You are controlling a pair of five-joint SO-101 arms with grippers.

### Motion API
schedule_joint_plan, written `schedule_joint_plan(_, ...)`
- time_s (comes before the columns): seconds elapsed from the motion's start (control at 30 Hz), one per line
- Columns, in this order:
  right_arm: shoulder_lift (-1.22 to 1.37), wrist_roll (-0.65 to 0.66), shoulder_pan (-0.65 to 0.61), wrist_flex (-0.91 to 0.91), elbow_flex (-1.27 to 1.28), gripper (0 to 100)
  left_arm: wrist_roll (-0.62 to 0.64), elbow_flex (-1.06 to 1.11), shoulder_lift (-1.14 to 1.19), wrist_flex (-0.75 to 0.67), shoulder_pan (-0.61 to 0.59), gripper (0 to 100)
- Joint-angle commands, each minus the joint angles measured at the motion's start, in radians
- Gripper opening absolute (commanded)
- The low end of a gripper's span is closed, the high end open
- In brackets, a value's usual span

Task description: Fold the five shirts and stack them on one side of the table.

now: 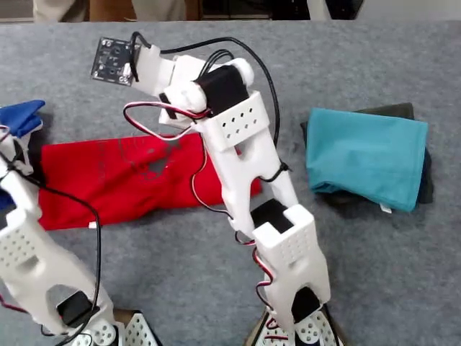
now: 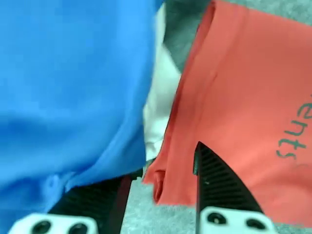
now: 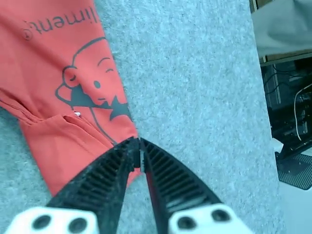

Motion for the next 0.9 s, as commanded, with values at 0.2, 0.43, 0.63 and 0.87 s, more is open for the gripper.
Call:
schedule_joint_plan(0.2, -0.056, -0.011, -0.015, 0.015, 0.001, 0.2, 0.057, -0.207, 0.154, 0.078, 0.101, 18)
schedule_joint_plan(0.43, -0.054, -0.011, -0.015, 0.015, 0.001, 0.2, 0.074, -0.318, 0.268, 0.089, 0.061, 18)
schedule_joint_plan(0.63, -0.031, -0.003, -0.013, 0.015, 0.001, 0.2, 0.064, -0.371, 0.272, 0.13, 0.014, 18)
schedule_joint_plan(0.87, 0.013, -0.003, 0.002, 0.015, -0.002, 0.2, 0.031, -0.387, 0.315, 0.123, 0.012, 18)
